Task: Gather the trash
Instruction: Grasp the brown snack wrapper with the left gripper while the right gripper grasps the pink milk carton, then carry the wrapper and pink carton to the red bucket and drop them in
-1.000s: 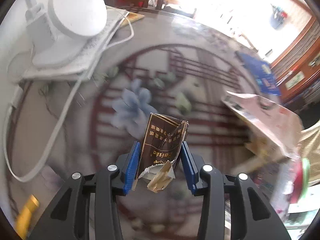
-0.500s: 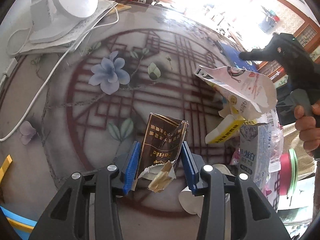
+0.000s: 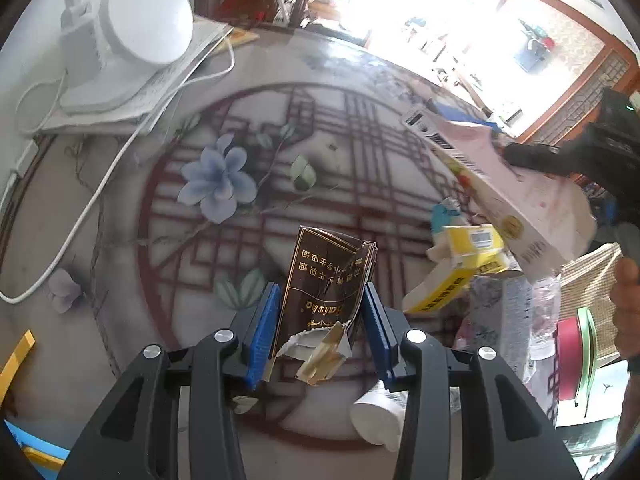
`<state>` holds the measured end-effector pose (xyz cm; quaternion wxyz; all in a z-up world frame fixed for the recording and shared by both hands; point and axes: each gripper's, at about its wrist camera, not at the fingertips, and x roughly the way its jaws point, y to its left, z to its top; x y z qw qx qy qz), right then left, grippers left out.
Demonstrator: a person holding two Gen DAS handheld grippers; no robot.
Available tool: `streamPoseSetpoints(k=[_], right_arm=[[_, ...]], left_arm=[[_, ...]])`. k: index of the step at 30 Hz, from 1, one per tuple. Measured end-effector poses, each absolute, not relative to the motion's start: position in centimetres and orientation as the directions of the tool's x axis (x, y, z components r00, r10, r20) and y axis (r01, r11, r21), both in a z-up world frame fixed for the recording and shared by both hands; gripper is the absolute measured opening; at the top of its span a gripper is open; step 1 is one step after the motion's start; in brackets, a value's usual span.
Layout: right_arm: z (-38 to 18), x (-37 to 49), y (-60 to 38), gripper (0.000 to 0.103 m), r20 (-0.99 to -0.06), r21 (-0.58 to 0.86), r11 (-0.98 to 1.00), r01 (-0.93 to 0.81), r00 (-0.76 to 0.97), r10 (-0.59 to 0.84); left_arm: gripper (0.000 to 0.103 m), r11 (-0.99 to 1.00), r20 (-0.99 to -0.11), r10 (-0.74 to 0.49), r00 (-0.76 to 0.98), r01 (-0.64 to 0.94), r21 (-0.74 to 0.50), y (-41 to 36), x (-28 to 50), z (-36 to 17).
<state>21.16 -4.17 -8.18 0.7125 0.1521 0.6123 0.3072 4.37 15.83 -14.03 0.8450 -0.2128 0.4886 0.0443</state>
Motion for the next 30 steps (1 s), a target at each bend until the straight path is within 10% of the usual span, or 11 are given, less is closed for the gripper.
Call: streamPoseSetpoints(k=[30], right_arm=[[-1.4, 4.3, -25.1, 0.044, -0.751, 0.403, 0.913, -0.059, 0.549, 0.367]], left_arm=[[0.039, 0.951, -0.735, -0.283, 0.616, 0.084, -0.296, 1.1, 3.8, -5.4]])
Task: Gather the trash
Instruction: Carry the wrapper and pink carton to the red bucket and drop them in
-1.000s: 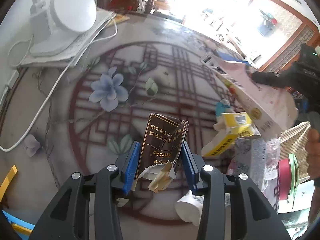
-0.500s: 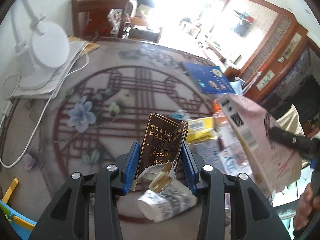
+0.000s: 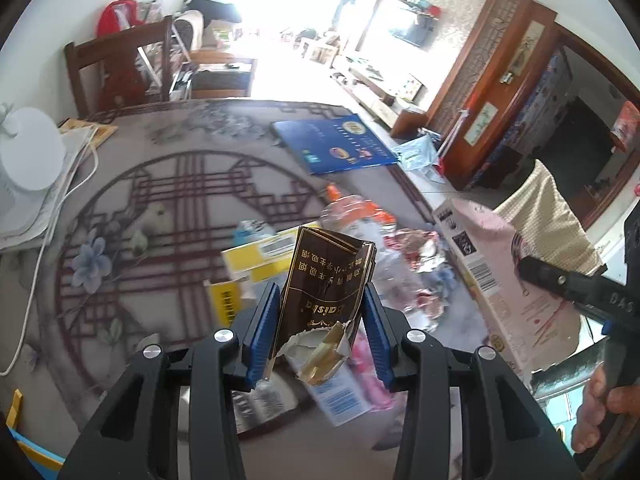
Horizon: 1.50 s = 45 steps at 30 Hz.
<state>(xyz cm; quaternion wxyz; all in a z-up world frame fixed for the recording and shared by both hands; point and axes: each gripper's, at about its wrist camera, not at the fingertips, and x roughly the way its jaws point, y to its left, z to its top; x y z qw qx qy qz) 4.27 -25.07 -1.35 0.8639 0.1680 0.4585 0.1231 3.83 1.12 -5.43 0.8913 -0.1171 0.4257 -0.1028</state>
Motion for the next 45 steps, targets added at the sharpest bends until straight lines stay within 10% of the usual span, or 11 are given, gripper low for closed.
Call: streamPoseSetpoints(k=[28, 45], right_arm=[[-3.0, 5.5, -41.2, 0.044, -0.743, 0.433, 0.901, 0.009, 0.569, 0.352], [-3.7, 2.2, -57.4, 0.044, -0.748, 0.421, 0.875, 0.239, 0.637, 0.185]], left_arm=[[0.039, 0.965, -0.778, -0.254, 0.575, 0.092, -0.247, -13.6, 5.8, -5.7], [0.039, 0.894, -0.749, -0.437, 0.498, 0.332, -0.301, -30.8, 8.3, -4.1]])
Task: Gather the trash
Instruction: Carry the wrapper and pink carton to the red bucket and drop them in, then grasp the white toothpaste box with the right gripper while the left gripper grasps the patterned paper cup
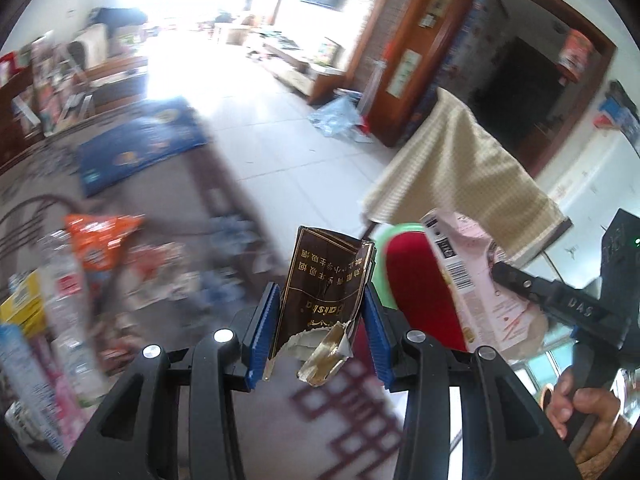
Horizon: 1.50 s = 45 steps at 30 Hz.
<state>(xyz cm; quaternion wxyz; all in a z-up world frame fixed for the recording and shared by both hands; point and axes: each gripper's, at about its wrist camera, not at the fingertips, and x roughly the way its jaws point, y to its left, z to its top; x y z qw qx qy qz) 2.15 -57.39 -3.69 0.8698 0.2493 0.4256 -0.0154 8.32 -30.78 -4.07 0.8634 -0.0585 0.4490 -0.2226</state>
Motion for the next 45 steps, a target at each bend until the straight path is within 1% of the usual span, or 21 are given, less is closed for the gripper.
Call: streamPoseSetpoints(k=[3, 8, 12, 15, 16, 17, 18, 19, 20, 21, 22, 24, 25, 30, 34, 39, 45], right_arm=[[-4.0, 1.0, -60.0, 0.044, -0.754, 0.419, 0.858, 0.297, 0.64, 0.146], [-4.5, -0.5, -63.1, 0.044, -0.761, 0.418, 0.832, 0.366, 0.641, 0.1], [-4.6, -1.0, -64.7, 0.044, -0.759, 0.422, 0.815, 0.397, 0.647, 0.078], [-4.7, -1.2, -65.4, 0.044, -0.757, 0.423, 0.81, 0.405, 0.65, 0.07], [-4.6, -1.3, -65.6, 0.044, -0.756, 0.423, 0.81, 0.407, 0.651, 0.067], [-4.6, -1.2, -65.6, 0.044, -0.755, 0.421, 0.81, 0.408, 0.652, 0.064], [-4.6, -1.2, -65.6, 0.045, -0.755, 0.42, 0.81, 0.409, 0.653, 0.061], [-4.6, -1.2, -65.6, 0.045, -0.753, 0.42, 0.81, 0.41, 0.655, 0.059], [-4.6, -1.3, -65.5, 0.048, -0.753, 0.422, 0.808, 0.411, 0.656, 0.059], [-4.6, -1.2, -65.5, 0.055, -0.752, 0.426, 0.806, 0.412, 0.657, 0.062], [-4.6, -1.1, -65.4, 0.059, -0.75, 0.427, 0.803, 0.415, 0.659, 0.059], [-4.5, -1.1, -65.2, 0.062, -0.749, 0.427, 0.803, 0.415, 0.66, 0.057], [-4.5, -1.0, -65.1, 0.066, -0.75, 0.428, 0.804, 0.413, 0.659, 0.06], [-4.1, -0.3, -64.0, 0.067, -0.746, 0.428, 0.815, 0.39, 0.662, 0.075], [-3.8, 0.5, -62.4, 0.073, -0.739, 0.426, 0.833, 0.354, 0.667, 0.095], [-3.9, 2.1, -59.2, 0.074, -0.747, 0.426, 0.853, 0.301, 0.65, 0.143], [-3.9, 4.2, -53.5, 0.078, -0.754, 0.419, 0.883, 0.21, 0.623, 0.209]], left_arm=[[0.04, 0.858, -0.74, -0.491, 0.459, 0.4, -0.321, -35.1, 9.0, -4.0], [0.04, 0.821, -0.749, -0.525, 0.405, 0.473, -0.32, -40.8, 9.7, -4.4], [0.04, 0.799, -0.759, -0.532, 0.375, 0.52, -0.302, -44.0, 9.8, -4.7], [0.042, 0.794, -0.764, -0.528, 0.37, 0.535, -0.29, -45.1, 10.0, -4.8], [0.041, 0.794, -0.765, -0.526, 0.371, 0.535, -0.287, -45.3, 10.0, -4.9], [0.048, 0.796, -0.767, -0.523, 0.371, 0.534, -0.284, -45.4, 10.1, -5.0], [0.065, 0.797, -0.768, -0.522, 0.37, 0.532, -0.286, -45.4, 10.2, -5.0], [0.072, 0.798, -0.766, -0.524, 0.372, 0.528, -0.289, -45.4, 10.3, -5.0], [0.075, 0.799, -0.761, -0.527, 0.377, 0.524, -0.294, -45.3, 10.3, -5.0], [0.075, 0.8, -0.758, -0.53, 0.381, 0.521, -0.297, -45.0, 10.4, -4.9], [0.075, 0.802, -0.757, -0.527, 0.386, 0.52, -0.294, -44.8, 10.3, -4.8], [0.075, 0.808, -0.754, -0.521, 0.399, 0.514, -0.286, -44.2, 10.2, -4.6], [0.075, 0.812, -0.751, -0.519, 0.409, 0.509, -0.285, -43.6, 10.2, -4.4], [0.076, 0.845, -0.75, -0.488, 0.447, 0.457, -0.278, -40.3, 9.3, -4.4], [0.076, 0.877, -0.755, -0.459, 0.469, 0.375, -0.3, -36.6, 8.6, -4.9], [0.076, 0.911, -0.768, -0.409, 0.493, 0.268, -0.313, -31.4, 7.8, -5.8], [0.076, 0.939, -0.768, -0.341, 0.542, 0.162, -0.302, -24.8, 7.1, -6.3]])
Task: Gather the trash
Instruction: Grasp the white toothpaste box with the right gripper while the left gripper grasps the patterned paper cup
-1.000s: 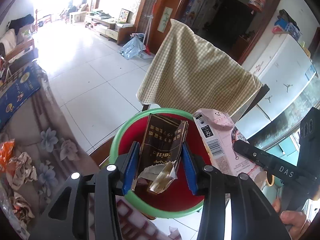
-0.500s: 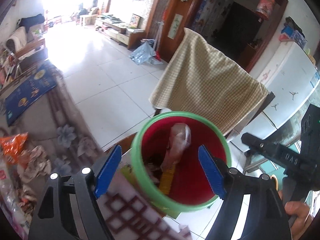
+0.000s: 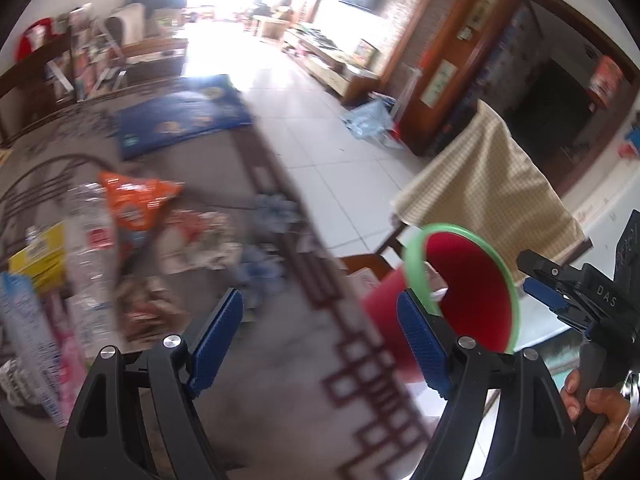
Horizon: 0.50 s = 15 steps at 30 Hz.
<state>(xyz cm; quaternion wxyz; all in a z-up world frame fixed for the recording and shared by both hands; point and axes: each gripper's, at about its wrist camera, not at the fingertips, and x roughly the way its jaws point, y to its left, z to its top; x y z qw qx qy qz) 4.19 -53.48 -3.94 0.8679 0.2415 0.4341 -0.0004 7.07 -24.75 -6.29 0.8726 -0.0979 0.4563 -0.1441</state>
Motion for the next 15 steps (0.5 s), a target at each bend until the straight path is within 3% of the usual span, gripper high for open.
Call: streamPoseSetpoints(k=[15], right_arm=[[-4.1, 5.6, -36.2, 0.079, -0.786, 0.37, 0.929, 0.008, 0.535, 0.309]], left_arm=[[0.076, 0.954, -0.804, -0.137, 0.579, -0.141, -0.264, -3.1, 3.0, -8.4]])
